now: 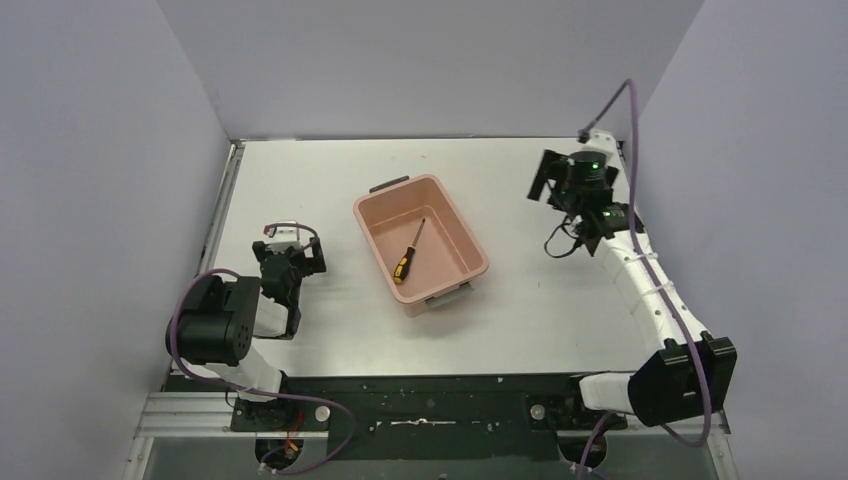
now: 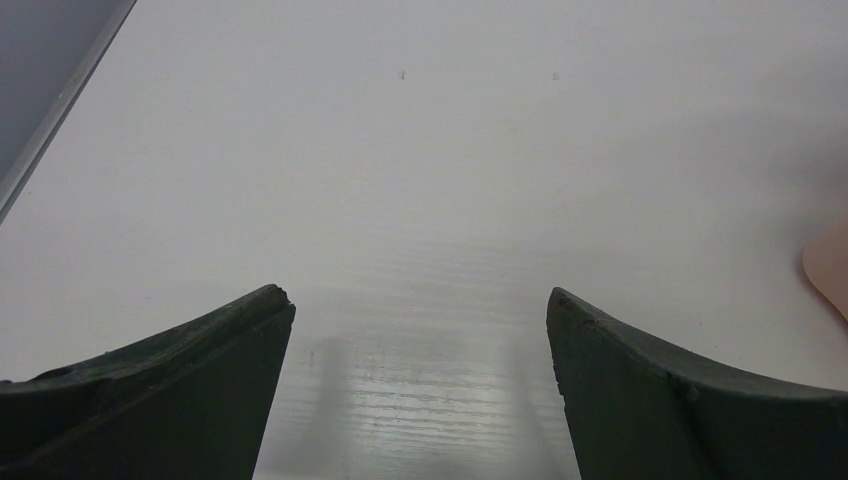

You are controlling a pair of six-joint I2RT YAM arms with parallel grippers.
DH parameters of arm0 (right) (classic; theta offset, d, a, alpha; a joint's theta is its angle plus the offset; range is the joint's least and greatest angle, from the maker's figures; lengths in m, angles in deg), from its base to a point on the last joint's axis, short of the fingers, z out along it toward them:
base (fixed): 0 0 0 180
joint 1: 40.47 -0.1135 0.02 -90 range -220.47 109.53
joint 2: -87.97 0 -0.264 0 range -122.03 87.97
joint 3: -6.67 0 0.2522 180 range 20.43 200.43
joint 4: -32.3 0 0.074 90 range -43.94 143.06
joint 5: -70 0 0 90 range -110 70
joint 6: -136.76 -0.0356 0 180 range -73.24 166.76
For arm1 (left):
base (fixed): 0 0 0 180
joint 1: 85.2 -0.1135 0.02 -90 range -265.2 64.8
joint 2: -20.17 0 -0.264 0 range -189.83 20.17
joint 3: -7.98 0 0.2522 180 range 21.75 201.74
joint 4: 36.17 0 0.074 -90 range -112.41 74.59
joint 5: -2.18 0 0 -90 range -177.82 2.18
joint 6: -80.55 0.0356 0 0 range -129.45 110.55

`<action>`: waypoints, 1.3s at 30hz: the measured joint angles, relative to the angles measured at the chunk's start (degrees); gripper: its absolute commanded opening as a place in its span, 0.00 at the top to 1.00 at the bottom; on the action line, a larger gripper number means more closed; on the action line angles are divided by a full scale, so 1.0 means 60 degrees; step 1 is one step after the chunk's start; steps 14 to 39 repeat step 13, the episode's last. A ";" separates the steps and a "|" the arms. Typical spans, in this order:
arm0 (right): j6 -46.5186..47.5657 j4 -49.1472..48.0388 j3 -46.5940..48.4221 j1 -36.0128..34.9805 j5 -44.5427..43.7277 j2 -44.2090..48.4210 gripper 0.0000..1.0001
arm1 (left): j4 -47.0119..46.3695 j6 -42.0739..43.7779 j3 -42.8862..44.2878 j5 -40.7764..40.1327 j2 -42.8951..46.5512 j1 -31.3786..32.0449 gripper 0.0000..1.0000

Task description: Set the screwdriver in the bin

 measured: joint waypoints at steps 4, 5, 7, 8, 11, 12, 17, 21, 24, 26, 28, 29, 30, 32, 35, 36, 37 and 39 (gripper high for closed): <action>0.0477 0.0630 -0.0168 0.2663 0.0222 -0.0437 0.00 | 0.0000 -0.0004 0.0000 0.0000 0.0000 0.0000 0.03; 0.0557 0.0783 -0.0164 0.3184 0.0233 -0.0601 0.00 | 0.0000 -0.0004 0.0000 -0.0004 0.0000 0.0000 0.03; 0.0703 0.0951 -0.0175 0.3555 0.0233 -0.0772 0.00 | 0.0000 0.0000 0.0000 0.0000 0.0000 0.0000 0.03; 0.0754 0.0984 -0.0189 0.3574 0.0251 -0.0812 0.00 | 0.0000 0.0000 0.0000 0.0000 0.0000 0.0000 0.03; 0.0958 0.0790 -0.0433 0.3486 0.0561 -0.0783 0.00 | 0.0000 0.0000 0.0000 0.0000 0.0000 0.0000 0.03; 0.0987 0.0656 -0.0590 0.3472 0.0688 -0.0739 0.00 | 0.0000 0.0000 0.0000 0.0000 0.0000 0.0000 0.03; 0.1009 0.0557 -0.0750 0.3461 0.0831 -0.0688 0.00 | 0.0000 0.0000 0.0000 0.0000 0.0000 0.0000 0.03; 0.1009 0.0557 -0.0750 0.3461 0.0831 -0.0688 0.00 | 0.0000 0.0000 0.0000 0.0000 0.0000 0.0000 0.03; 0.1009 0.0557 -0.0750 0.3461 0.0831 -0.0688 0.00 | 0.0000 0.0000 0.0000 0.0000 0.0000 0.0000 0.03; 0.1009 0.0557 -0.0750 0.3461 0.0831 -0.0688 0.00 | 0.0000 0.0000 0.0000 0.0000 0.0000 0.0000 0.03; 0.1009 0.0557 -0.0750 0.3461 0.0831 -0.0688 0.00 | 0.0000 0.0000 0.0000 0.0000 0.0000 0.0000 0.03; 0.1009 0.0557 -0.0750 0.3461 0.0831 -0.0688 0.00 | 0.0000 0.0000 0.0000 0.0000 0.0000 0.0000 0.03; 0.1009 0.0557 -0.0750 0.3461 0.0831 -0.0688 0.00 | 0.0000 0.0000 0.0000 0.0000 0.0000 0.0000 0.03; 0.1009 0.0557 -0.0750 0.3461 0.0831 -0.0688 0.00 | 0.0000 0.0000 0.0000 0.0000 0.0000 0.0000 0.03; 0.1009 0.0557 -0.0750 0.3461 0.0831 -0.0688 0.00 | 0.0000 0.0000 0.0000 0.0000 0.0000 0.0000 0.03; 0.1009 0.0557 -0.0750 0.3461 0.0831 -0.0688 0.00 | 0.0000 0.0000 0.0000 0.0000 0.0000 0.0000 0.03; 0.1009 0.0557 -0.0750 0.3461 0.0831 -0.0688 0.00 | 0.0000 0.0000 0.0000 0.0000 0.0000 0.0000 0.03; 0.1009 0.0557 -0.0750 0.3461 0.0831 -0.0688 0.00 | 0.0000 0.0000 0.0000 0.0000 0.0000 0.0000 0.03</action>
